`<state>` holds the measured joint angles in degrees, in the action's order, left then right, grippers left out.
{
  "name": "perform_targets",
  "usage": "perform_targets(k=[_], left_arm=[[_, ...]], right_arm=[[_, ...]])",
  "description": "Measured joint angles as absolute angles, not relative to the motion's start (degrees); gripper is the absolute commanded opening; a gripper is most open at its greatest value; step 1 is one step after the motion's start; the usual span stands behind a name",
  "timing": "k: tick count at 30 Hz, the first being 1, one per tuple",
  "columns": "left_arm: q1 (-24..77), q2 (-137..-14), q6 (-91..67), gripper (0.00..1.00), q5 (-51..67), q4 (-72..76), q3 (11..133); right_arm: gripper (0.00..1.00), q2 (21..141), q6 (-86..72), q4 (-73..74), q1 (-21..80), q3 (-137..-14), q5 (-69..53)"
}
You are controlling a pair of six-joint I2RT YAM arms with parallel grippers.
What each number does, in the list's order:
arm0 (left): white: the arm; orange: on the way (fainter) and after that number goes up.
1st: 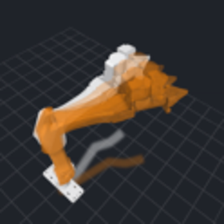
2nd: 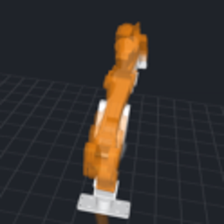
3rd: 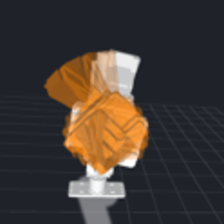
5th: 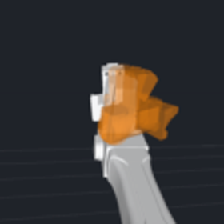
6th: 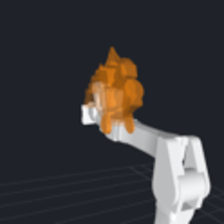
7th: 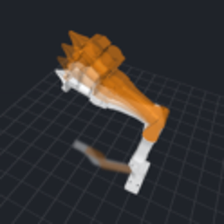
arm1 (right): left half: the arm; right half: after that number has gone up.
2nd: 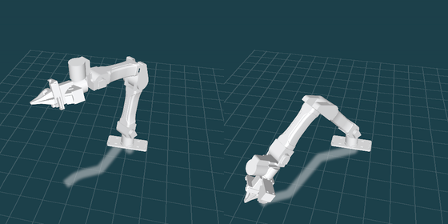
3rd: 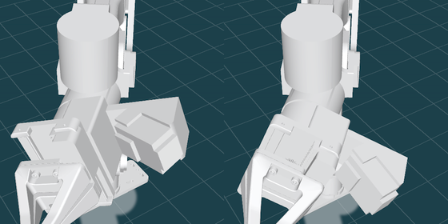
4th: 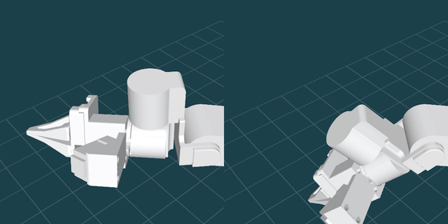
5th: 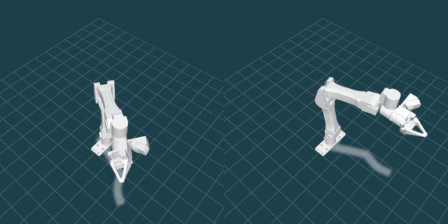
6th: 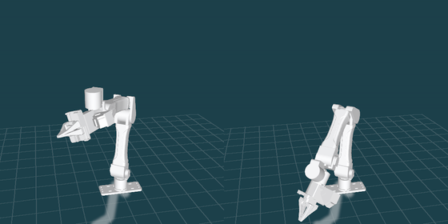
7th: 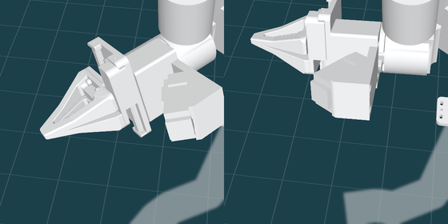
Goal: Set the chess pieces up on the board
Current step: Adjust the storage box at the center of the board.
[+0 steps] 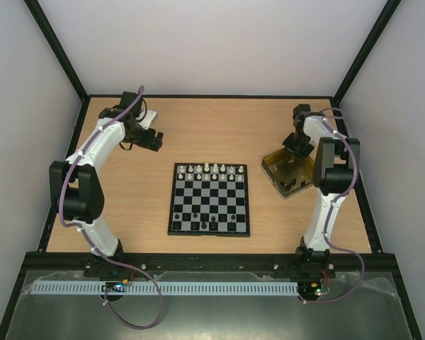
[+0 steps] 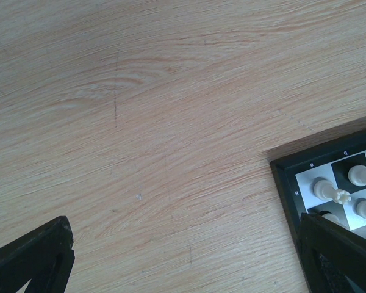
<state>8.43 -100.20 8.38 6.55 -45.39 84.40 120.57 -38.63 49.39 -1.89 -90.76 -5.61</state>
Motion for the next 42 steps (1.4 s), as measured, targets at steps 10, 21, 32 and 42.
perform_targets(k=[10, 21, 32, 42], left_arm=[[8.34, -100.20, 8.38, 0.99, 6.85, -45.39, 84.38], [8.40, -100.20, 8.36, 0.99, 7.75, -45.39, 84.38], [8.73, -100.20, 8.36, 0.99, 8.86, -45.36, 84.29], [8.84, -100.20, 8.40, 0.99, 10.17, -45.32, 84.29]], right_arm=[[0.26, 113.78, -37.43, 48.90, 3.77, -82.39, -6.81], [0.29, 103.59, -37.45, 48.51, 4.01, -74.22, -7.05], [0.39, 90.45, -41.12, 52.62, -0.38, -68.95, -2.33], [0.40, 88.05, -44.47, 54.94, -9.10, -66.94, 0.30]])
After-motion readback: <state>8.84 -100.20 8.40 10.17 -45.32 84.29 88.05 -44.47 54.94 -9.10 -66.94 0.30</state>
